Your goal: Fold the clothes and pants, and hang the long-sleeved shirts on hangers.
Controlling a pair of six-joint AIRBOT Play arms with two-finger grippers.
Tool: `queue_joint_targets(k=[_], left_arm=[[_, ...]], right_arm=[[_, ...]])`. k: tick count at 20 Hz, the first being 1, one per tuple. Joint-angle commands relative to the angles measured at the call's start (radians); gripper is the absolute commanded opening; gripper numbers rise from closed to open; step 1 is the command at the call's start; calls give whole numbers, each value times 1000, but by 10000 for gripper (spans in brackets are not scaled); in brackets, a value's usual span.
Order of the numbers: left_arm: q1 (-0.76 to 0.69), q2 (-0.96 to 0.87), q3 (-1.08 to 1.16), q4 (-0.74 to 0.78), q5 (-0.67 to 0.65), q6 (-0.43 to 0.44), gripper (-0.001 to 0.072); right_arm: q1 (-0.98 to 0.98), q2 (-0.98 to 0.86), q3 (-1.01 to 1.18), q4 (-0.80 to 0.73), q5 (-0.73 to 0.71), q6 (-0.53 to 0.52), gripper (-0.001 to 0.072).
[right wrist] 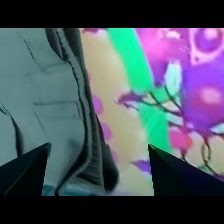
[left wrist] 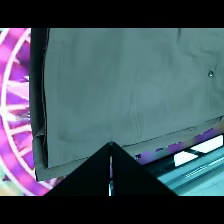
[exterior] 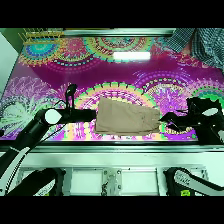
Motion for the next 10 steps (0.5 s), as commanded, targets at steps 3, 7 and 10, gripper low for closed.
queue_joint_targets(k=[3,7,10], left_arm=[[-71,-37,-6,-6,33,-31,6],[-89,-91,-5,-9,32,-52,5],[-88,-119,-6,-55,30,-51,5]], right_arm=[[24,-184,-14,342,-32,-214,652],[137,-220,-14,348,-41,-214,650],[211,-220,-14,348,-71,-217,329]])
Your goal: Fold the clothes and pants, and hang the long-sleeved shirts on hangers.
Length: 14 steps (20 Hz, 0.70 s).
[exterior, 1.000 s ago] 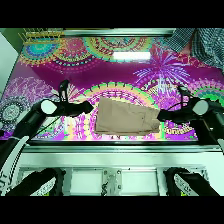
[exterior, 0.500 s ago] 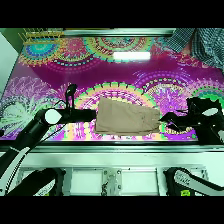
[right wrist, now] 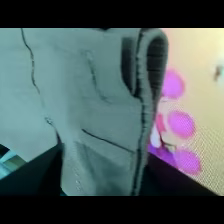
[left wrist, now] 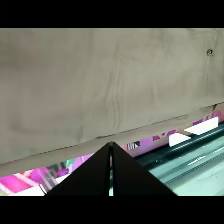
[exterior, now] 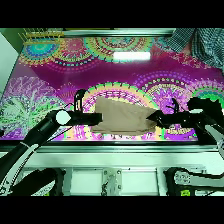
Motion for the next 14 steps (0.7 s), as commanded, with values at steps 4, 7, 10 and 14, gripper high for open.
queue_joint_targets(k=[4,7,10,14], left_arm=[[-5,-30,0,-31,-2,-8,5],[-5,-30,0,-32,-1,-8,5],[-5,-30,0,-32,-2,-8,5],[-5,-30,0,-31,-2,-8,5]], right_arm=[[100,-4,14,24,-29,-31,11],[72,62,156,-83,-34,100,10],[-26,130,391,-261,-98,293,10],[-243,139,617,-313,-147,427,10]])
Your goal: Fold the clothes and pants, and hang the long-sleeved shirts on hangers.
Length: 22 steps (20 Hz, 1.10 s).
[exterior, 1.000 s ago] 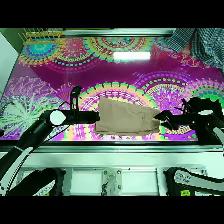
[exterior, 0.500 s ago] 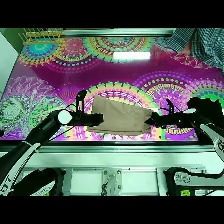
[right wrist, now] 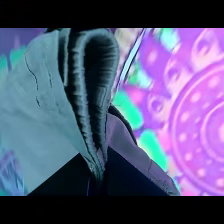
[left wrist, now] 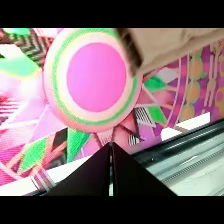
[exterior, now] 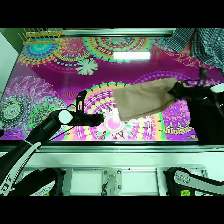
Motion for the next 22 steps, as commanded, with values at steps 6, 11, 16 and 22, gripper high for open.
queue_joint_targets(k=[6,11,16,22], left_arm=[[0,0,0,0,1,2,5],[0,0,0,0,0,2,6],[0,-1,0,8,1,2,5],[0,-1,0,8,0,2,5]], right_arm=[[-430,66,172,-243,74,284,10],[-449,93,172,-411,230,284,10],[-449,93,158,-752,441,326,11],[-448,94,123,-871,472,329,16]])
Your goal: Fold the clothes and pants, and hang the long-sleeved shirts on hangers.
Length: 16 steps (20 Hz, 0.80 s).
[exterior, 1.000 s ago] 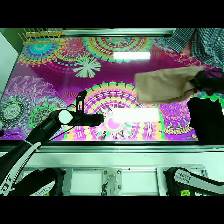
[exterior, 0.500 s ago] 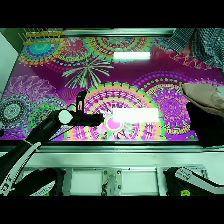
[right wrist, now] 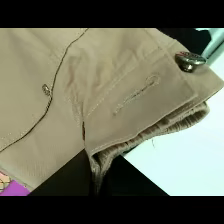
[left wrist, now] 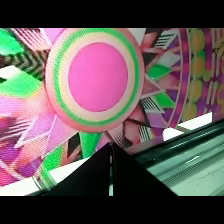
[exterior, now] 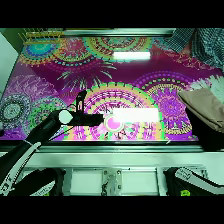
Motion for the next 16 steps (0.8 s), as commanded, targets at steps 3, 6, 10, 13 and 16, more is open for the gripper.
queue_joint_targets(k=[3,6,10,13,16], left_arm=[[0,-1,0,1,1,0,5],[-1,-1,-1,0,6,0,5],[0,-1,-1,0,19,0,6],[-1,-1,-1,-2,18,0,5],[-1,0,-1,-2,18,0,5]], right_arm=[[0,2,-6,-64,35,3,530],[262,301,-23,315,-214,-153,530],[653,400,-141,435,-224,-186,530],[844,370,-188,435,-224,-185,363],[881,360,-188,435,-210,-185,13]])
